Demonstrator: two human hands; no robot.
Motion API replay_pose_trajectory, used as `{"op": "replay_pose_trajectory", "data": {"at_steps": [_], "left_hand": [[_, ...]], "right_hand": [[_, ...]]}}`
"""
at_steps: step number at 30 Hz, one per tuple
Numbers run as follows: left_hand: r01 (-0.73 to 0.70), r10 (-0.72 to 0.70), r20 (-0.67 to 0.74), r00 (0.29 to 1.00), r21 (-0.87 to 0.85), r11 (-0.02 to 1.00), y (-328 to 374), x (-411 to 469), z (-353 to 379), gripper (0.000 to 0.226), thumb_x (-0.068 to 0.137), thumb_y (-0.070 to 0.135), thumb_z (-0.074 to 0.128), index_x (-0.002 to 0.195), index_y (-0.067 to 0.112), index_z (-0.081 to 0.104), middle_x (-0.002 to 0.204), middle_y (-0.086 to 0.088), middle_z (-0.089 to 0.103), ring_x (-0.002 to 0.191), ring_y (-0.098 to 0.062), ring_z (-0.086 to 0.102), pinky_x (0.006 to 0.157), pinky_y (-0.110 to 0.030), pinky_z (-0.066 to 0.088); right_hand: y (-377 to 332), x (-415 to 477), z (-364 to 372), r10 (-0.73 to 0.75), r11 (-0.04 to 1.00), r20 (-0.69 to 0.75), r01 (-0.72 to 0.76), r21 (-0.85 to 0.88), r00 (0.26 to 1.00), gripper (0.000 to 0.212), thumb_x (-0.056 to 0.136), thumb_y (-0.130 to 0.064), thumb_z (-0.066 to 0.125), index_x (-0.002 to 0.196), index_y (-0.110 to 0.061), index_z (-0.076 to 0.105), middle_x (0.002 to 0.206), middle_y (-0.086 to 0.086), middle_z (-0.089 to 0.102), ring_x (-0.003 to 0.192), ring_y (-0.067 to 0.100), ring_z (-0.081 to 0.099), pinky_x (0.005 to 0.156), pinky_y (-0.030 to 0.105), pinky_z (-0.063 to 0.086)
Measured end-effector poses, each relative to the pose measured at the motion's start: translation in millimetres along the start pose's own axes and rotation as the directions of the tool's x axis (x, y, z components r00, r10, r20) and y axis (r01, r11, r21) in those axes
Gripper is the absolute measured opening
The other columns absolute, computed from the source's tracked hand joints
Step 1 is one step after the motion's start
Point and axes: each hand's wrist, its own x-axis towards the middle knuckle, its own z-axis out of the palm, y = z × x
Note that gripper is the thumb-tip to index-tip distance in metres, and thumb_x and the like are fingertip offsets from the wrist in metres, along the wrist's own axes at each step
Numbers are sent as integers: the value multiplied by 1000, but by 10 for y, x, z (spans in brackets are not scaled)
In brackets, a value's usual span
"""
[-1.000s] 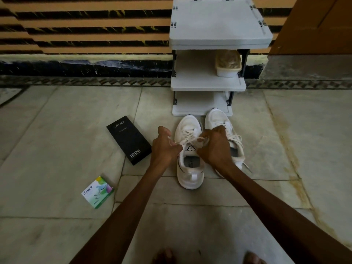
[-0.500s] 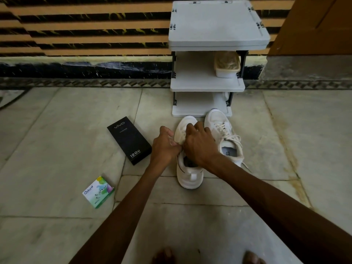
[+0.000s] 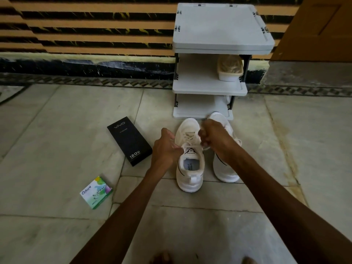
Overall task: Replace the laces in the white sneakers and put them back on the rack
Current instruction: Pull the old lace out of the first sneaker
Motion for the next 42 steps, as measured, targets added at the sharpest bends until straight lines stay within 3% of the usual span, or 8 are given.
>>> {"op": "replay_pose_trajectory", "data": {"at_steps": [3, 7, 9, 15, 27, 36, 40, 42], "left_hand": [[21, -21, 0, 1000, 0, 1000, 17, -14, 4, 46, 76, 15, 76, 106, 20, 42, 92, -5, 64, 84, -21, 64, 70, -32, 56], [16, -16, -28, 999, 3, 1000, 17, -26, 5, 43, 76, 11, 73, 103, 20, 42, 90, -6, 63, 81, -21, 63, 69, -35, 55], [8, -7, -36, 999, 7, 1000, 7, -31, 2, 42, 76, 12, 73, 103, 20, 42, 89, -6, 63, 79, -21, 63, 67, -34, 54], [-30, 33, -40, 999, 61, 998, 16, -45, -11, 38, 77, 14, 73, 105, 18, 48, 88, -3, 63, 80, -19, 63, 60, -28, 51], [-300, 259, 155, 953, 385, 873, 140, -56, 198, 36, 91, 13, 61, 126, 22, 56, 126, -6, 44, 102, -22, 56, 87, -30, 51], [-436, 404, 179, 897, 499, 749, 55, -78, 246, 45, 85, 6, 63, 127, 18, 55, 132, -8, 39, 108, -24, 49, 85, -33, 50], [-213, 211, 75, 975, 14, 977, 42, 34, 236, 37, 77, -15, 54, 81, 21, 65, 111, -3, 54, 105, -21, 49, 83, -33, 46], [198, -55, 244, 968, -613, 765, 94, 29, 166, 39, 74, -21, 43, 72, 15, 56, 90, -6, 62, 94, -24, 57, 70, -29, 51]], "right_hand": [[146, 44, 118, -175, 565, 164, 236, -790, 971, 15, 93, -19, 55, 99, -11, 66, 94, 8, 66, 85, 24, 63, 70, 29, 47], [267, 27, 292, -210, 67, 246, 265, -962, 946, 27, 84, -20, 66, 108, -6, 63, 106, 16, 64, 96, 32, 64, 76, 34, 51], [236, 23, 243, -243, 124, 224, 259, -958, 944, 22, 82, -21, 68, 99, -8, 68, 98, 14, 68, 90, 31, 66, 71, 31, 51], [-174, -119, -141, -459, 874, -278, 374, -309, 844, 5, 84, -15, 72, 80, -16, 74, 66, -2, 66, 54, 3, 58, 56, 25, 53], [368, -68, -11, -399, 285, 6, 130, -950, 917, 29, 86, -44, 64, 88, -16, 70, 82, 4, 67, 72, 18, 62, 61, 24, 43], [578, -126, -26, -387, 630, -161, 133, -765, 908, 31, 81, -22, 67, 55, -9, 58, 46, 0, 48, 44, 12, 47, 49, 24, 36], [581, -164, 23, -368, 676, -189, 122, -727, 910, 32, 82, -23, 68, 56, -6, 59, 46, 1, 50, 42, 11, 46, 45, 22, 33], [579, -168, 30, -363, 661, -192, 106, -743, 912, 28, 81, -21, 67, 59, -4, 63, 51, 4, 55, 46, 14, 51, 44, 21, 31]]}}
